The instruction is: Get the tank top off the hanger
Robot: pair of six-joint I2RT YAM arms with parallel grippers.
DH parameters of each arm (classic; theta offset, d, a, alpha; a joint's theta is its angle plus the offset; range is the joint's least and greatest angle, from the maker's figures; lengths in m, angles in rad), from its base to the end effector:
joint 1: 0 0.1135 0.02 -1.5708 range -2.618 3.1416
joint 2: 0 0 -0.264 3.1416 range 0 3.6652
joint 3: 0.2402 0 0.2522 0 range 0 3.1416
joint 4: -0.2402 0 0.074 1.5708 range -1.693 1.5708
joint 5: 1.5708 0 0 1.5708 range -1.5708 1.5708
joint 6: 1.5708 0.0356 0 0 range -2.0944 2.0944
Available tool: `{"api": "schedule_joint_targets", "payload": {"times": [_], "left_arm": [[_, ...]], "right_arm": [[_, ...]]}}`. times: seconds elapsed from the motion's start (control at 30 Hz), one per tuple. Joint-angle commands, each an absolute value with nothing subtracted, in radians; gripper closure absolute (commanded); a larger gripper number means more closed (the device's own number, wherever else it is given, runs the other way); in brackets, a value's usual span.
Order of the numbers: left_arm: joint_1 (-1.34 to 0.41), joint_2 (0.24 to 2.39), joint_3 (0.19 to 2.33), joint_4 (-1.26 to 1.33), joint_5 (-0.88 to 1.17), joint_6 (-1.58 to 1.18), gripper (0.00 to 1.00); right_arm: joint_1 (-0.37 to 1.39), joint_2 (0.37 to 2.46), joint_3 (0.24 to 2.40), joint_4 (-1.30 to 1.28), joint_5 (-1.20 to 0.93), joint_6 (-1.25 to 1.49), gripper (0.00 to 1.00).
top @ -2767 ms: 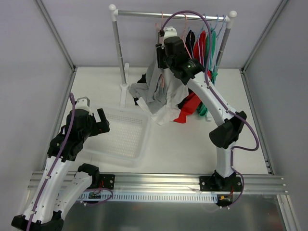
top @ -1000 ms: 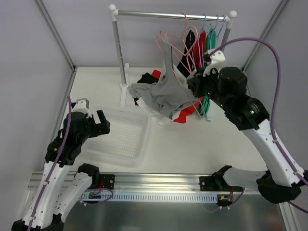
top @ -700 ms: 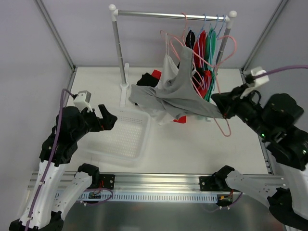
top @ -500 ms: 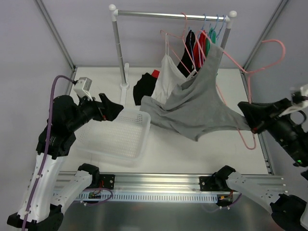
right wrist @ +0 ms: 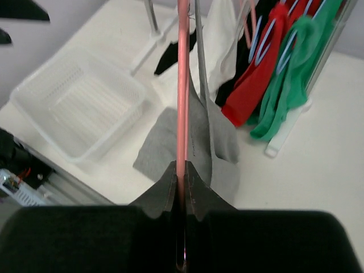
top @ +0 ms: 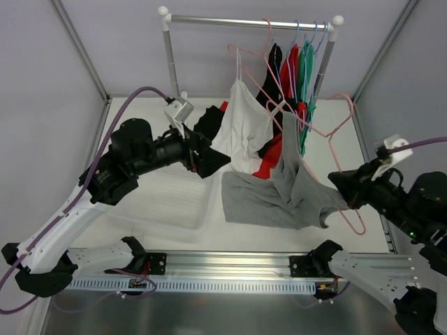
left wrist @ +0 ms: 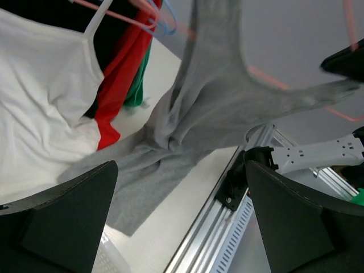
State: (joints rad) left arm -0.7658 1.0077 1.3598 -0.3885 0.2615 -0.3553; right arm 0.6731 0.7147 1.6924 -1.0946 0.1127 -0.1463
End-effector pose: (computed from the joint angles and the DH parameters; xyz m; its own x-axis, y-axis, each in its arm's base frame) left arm 0.1354 -0.1429 0.4736 -0.3223 -0.1563 -0.9337 0.7932 0.4937 -0.3565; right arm 0.0153 0.0071 0.5104 -0.0127 -0.1953 -0.9807 -0.5397 0.8269 -0.1578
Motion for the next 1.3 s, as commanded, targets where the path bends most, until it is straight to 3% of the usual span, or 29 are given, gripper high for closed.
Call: {"api": "schedule_joint_targets", "payload": {"times": [0.0,0.1,0.23,0.4,0.63,0.73,0.87,1.1,1.13,1.2,1.27], "left_arm": [[-0.87,1.074,1.433,-0.258,0.072,-0.247,0.01],[-0.954,1.158,1.451,-0.195,-0.018,-0.198,0.02],[-1.015,1.309,1.517,-0.147,-0.136,-0.181,0.11],[-1.045,1.436,1.608,-0.143,-0.107,-0.195,0.23],[-1.055,1.514,1.625,-0.094,0.038,-0.215,0.29],[-1.057,1.519,1.611,-0.077,0.041,-0.229,0.39],[-1.057,1.522,1.597,-0.064,0.022,-0.241,0.67],[-1.057,1.537,1.592,-0.055,0.006,-0.249,0.74],[-1.057,1.537,1.592,-0.054,0.008,-0.249,0.77],[-1.057,1.536,1.591,-0.052,0.006,-0.248,0.96],[-1.057,1.529,1.585,-0.051,-0.033,-0.252,1.0]], "right_arm": [[0.678,0.615,1.57,-1.034,0.035,-0.094,1.0],[0.678,0.584,1.484,-1.023,0.012,-0.054,1.0],[0.68,0.552,1.436,-1.014,0.011,-0.028,1.0],[0.68,0.543,1.433,-1.012,-0.018,-0.026,1.0],[0.68,0.545,1.424,-1.012,-0.006,-0.043,1.0],[0.68,0.549,1.42,-1.014,-0.006,-0.048,1.0],[0.68,0.549,1.422,-1.005,-0.006,-0.046,1.0],[0.678,0.538,1.424,-0.996,-0.012,-0.04,1.0],[0.68,0.538,1.425,-0.996,-0.012,-0.04,1.0],[0.678,0.538,1.425,-0.996,-0.012,-0.04,1.0],[0.68,0.538,1.424,-0.997,-0.006,-0.041,1.0]]}}
